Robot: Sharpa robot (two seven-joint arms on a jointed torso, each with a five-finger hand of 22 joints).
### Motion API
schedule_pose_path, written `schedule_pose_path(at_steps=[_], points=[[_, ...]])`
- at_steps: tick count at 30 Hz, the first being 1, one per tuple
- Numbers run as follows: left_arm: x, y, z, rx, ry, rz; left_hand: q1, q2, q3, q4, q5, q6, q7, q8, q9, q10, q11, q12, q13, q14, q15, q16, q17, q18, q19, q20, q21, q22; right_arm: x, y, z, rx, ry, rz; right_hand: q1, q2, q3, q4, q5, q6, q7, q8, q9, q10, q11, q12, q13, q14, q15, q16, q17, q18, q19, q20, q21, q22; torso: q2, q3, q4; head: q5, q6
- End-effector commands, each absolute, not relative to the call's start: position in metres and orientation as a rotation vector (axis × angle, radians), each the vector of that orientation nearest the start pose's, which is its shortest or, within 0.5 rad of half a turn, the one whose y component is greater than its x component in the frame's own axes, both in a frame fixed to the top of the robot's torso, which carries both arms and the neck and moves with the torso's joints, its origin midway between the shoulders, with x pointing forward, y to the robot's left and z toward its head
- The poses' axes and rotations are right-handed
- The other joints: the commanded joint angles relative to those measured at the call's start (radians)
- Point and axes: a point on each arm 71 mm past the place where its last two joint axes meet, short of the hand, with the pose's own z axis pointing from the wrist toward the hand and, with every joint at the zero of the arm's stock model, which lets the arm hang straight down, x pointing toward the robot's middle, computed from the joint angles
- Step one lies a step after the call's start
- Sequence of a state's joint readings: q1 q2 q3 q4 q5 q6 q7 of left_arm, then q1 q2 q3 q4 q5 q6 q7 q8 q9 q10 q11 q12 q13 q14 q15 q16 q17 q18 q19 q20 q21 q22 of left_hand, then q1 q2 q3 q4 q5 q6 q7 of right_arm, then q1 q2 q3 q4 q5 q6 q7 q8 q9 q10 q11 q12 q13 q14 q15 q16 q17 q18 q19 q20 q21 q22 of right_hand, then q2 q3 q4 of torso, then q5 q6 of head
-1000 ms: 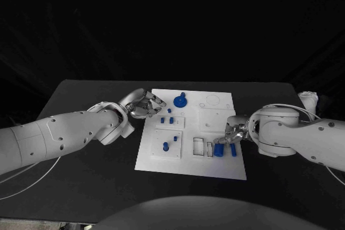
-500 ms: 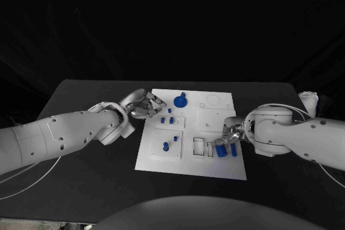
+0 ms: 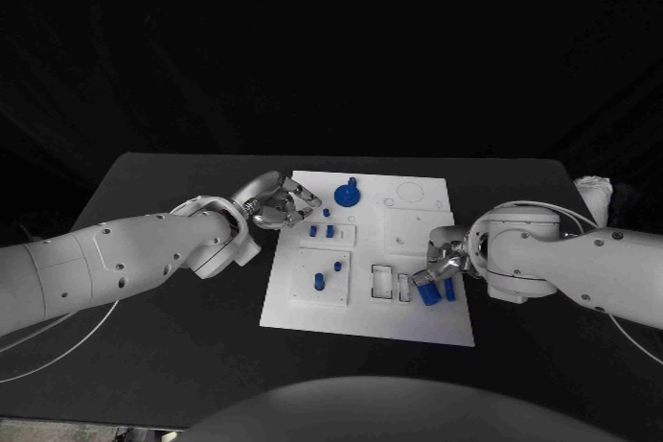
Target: Assemble the parts on the task board
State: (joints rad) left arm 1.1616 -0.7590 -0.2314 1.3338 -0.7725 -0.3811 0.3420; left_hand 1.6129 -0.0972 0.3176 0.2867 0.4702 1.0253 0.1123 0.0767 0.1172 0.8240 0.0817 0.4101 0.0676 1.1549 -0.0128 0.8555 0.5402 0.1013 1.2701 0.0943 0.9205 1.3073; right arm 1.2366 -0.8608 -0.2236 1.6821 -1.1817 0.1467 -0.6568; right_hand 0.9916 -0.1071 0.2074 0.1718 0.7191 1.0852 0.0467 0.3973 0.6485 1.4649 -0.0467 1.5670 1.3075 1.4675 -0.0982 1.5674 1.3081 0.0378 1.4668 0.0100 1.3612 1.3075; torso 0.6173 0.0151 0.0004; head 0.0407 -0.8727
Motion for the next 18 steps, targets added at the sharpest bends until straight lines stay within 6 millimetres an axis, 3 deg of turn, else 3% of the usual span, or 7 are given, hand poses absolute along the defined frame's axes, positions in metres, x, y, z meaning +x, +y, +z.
schedule_pose_path(at_steps=[1, 3, 6, 18], points=[[0.478, 0.21, -0.267, -0.292, 1.744, -1.102, 0.008, -0.003, 0.005, 0.0, 0.004, -0.003, 0.002, 0.002, 0.001, 0.006, 0.001, 0.003, 0.001, -0.004, 0.003, -0.003, -0.001, 0.02, -0.005, 0.003, -0.007, 0.103, 0.416, -0.202, -0.267, -0.02, 2.478, 0.194, -0.001, 0.01, 0.07, -0.061, 0.021, -0.068, -0.037, 0.056, 0.086, 0.106, -0.012, 0.004, 0.263, 0.103, -0.01, 0.003, 0.263, 0.016, 0.0, -0.008, -0.005, 0.183, 0.0, 0.0, -0.0004, 0.002, 0.0], [0.478, 0.21, -0.267, -0.292, 1.745, -1.102, 0.008, -0.003, 0.004, 0.0, 0.004, -0.002, 0.003, 0.003, 0.001, 0.006, 0.002, 0.004, 0.001, -0.004, 0.004, -0.003, -0.002, 0.02, -0.006, 0.003, -0.008, 0.103, 0.416, -0.203, -0.267, -0.001, 2.472, 0.201, -0.007, 0.011, 0.082, -0.066, 0.025, -0.078, -0.04, 0.076, 0.119, 0.106, -0.015, 0.004, 0.263, 0.103, -0.014, 0.003, 0.263, 0.016, 0.0, -0.008, -0.008, 0.183, 0.0, 0.0, -0.0006, 0.004, 0.0], [0.478, 0.21, -0.267, -0.292, 1.746, -1.102, 0.008, -0.003, 0.004, 0.0, 0.004, -0.002, 0.003, 0.003, 0.001, 0.006, 0.002, 0.004, 0.001, -0.004, 0.004, -0.003, -0.002, 0.02, -0.006, 0.003, -0.008, 0.103, 0.416, -0.206, -0.266, 0.027, 2.466, 0.21, -0.013, 0.01, 0.09, -0.069, 0.03, -0.085, -0.041, 0.088, 0.141, 0.106, -0.016, 0.004, 0.263, 0.103, -0.015, 0.003, 0.263, 0.017, -0.001, -0.009, -0.013, 0.181, -0.001, -0.0003, -0.0001, 0.006, 0.0], [0.479, 0.212, -0.268, -0.297, 1.75, -1.093, 0.008, -0.003, 0.004, 0.0, 0.004, -0.002, 0.003, 0.003, 0.001, 0.006, 0.002, 0.004, 0.001, -0.004, 0.004, -0.003, -0.002, 0.02, -0.006, 0.003, -0.008, 0.103, 0.421, -0.205, -0.248, 0.205, 2.505, 0.32, -0.026, 0.018, 0.103, -0.066, 0.016, -0.099, -0.04, 0.091, 0.161, 0.106, -0.016, 0.004, 0.263, 0.103, -0.016, 0.003, 0.263, 0.02, -0.007, -0.01, -0.03, 0.176, -0.002, -0.0008, -0.0003, 0.009, 0.0]])
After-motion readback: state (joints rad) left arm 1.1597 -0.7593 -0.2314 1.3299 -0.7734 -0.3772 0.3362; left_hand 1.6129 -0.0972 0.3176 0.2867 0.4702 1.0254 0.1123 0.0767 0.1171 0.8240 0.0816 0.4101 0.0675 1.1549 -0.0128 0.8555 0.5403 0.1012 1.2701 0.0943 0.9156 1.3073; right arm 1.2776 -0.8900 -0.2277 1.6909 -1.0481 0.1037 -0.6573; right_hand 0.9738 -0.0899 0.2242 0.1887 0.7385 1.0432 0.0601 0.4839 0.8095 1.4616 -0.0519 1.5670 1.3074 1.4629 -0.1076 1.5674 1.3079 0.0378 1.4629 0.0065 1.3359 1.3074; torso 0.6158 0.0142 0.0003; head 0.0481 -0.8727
